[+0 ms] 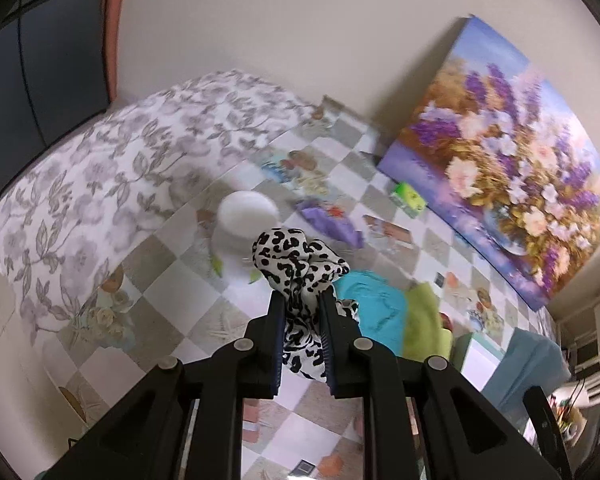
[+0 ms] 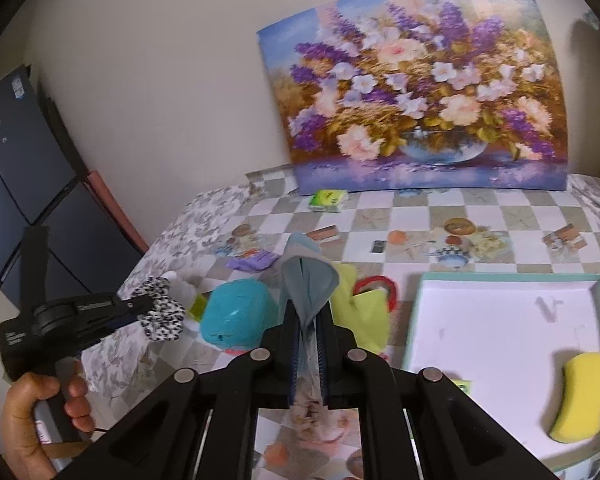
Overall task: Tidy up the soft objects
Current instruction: 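Carry the mask with the right gripper while the left gripper carries the scrunchie toward the tray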
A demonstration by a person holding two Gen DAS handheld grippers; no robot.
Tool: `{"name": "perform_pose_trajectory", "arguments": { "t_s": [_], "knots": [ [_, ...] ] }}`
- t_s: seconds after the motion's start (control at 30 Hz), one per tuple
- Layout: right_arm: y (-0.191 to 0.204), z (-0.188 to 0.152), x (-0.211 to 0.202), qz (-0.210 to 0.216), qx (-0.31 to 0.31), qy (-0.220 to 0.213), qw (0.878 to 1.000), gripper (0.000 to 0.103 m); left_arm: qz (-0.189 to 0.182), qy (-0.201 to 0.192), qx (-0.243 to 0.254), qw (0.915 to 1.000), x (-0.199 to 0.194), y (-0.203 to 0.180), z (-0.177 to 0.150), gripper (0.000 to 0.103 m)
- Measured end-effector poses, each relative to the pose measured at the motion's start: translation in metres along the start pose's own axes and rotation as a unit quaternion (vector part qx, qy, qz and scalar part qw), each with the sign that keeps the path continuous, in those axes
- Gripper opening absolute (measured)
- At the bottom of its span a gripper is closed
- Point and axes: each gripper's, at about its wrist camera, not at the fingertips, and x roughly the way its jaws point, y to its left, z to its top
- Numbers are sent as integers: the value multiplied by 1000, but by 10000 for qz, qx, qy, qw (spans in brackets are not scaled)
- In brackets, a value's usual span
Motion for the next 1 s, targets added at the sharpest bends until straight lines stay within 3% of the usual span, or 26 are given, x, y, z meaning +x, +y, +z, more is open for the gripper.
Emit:
{"name": "perform_pose_trajectory", "arguments": {
  "t_s": [0.3,0.53,0.77,1.0],
  "knots": [
    [-64,-1,-8,-841,480,69,9953,8,-394,143,526,9977,-2,-50,-20,17],
    [-121,-2,-26,-1296,1049,-19,9860,8,-756,296,1055,9911,0,-101,-42,17],
    [-170,-7,-43,-1708,1655,-79,9713,8,-1029,424,1478,9827,7,-149,-60,17],
    [-211,-13,-51,-2445,2042,-84,9479,8,-1264,561,1804,9738,20,-190,-75,17]
  ]
}}
